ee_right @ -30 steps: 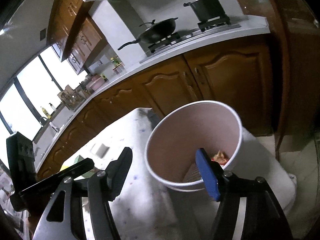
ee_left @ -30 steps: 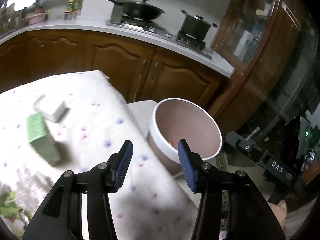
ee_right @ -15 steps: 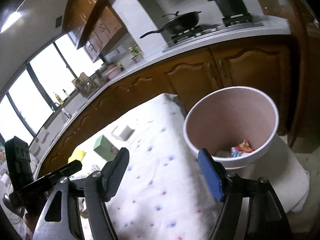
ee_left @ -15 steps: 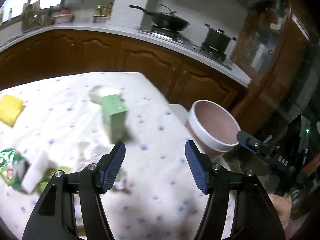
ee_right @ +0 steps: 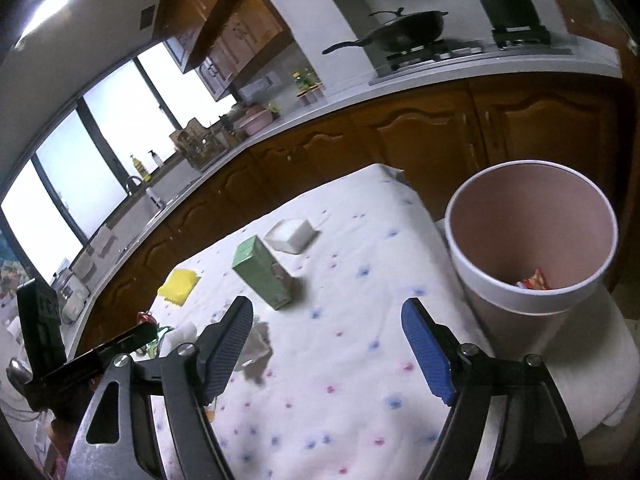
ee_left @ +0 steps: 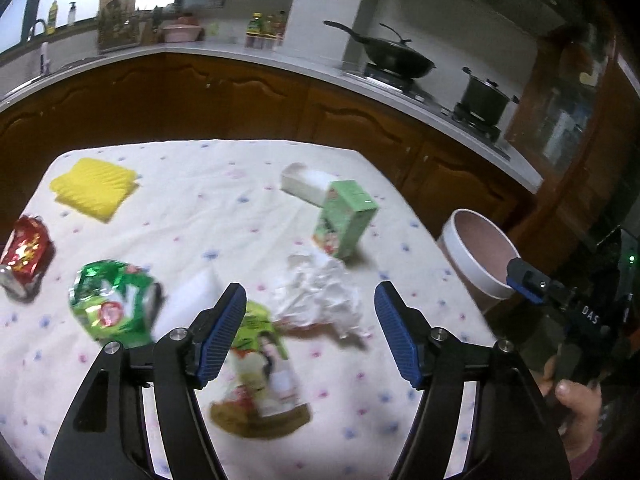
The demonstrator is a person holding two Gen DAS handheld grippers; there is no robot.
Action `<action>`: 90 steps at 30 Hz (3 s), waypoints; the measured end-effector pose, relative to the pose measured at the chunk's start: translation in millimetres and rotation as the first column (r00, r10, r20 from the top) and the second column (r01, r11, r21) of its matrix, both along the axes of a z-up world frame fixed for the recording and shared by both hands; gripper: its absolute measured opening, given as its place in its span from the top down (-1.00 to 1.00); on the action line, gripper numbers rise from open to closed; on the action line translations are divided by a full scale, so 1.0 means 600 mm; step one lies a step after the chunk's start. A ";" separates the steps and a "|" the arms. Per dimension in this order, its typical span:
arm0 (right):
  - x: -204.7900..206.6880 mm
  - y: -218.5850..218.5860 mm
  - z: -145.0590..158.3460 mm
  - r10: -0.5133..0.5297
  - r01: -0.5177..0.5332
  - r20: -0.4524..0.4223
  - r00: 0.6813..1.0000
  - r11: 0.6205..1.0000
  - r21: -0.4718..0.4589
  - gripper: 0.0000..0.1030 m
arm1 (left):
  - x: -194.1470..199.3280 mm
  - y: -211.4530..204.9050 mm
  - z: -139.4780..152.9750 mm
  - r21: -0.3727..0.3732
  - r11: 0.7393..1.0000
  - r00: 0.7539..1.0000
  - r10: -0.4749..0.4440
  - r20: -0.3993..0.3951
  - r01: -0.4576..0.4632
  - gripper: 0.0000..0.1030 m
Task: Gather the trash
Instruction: 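Grasp the white sponge with the left tool while the right tool grasps the white tissue, then carry the sponge and tissue to the bin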
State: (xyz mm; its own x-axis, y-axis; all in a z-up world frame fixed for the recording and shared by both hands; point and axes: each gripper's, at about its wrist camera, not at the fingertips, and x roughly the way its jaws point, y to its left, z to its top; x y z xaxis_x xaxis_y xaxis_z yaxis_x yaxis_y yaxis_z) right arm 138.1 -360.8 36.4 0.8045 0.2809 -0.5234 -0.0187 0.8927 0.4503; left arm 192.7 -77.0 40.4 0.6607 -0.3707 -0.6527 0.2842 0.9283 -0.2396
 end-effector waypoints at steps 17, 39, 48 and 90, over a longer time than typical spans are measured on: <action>0.055 0.132 -0.007 0.179 -0.179 -0.022 0.984 0.983 -0.041 -0.52 | 0.012 0.095 -0.042 0.058 0.995 0.995 0.084 -0.046 -0.081 -0.32; 0.130 0.210 -0.091 0.254 -0.263 -0.152 0.955 0.964 -0.043 0.45 | 0.068 0.073 -0.081 0.122 0.993 0.996 0.015 -0.090 -0.004 0.59; 0.107 0.192 -0.063 0.250 -0.255 -0.107 0.962 0.966 -0.038 0.67 | 0.056 0.074 -0.056 0.098 0.995 0.999 0.003 -0.043 0.001 0.94; -0.047 -0.106 0.040 -0.112 0.114 0.065 0.992 0.993 -0.025 0.68 | 0.009 -0.214 0.056 -0.015 0.955 0.952 -0.293 0.087 0.296 0.95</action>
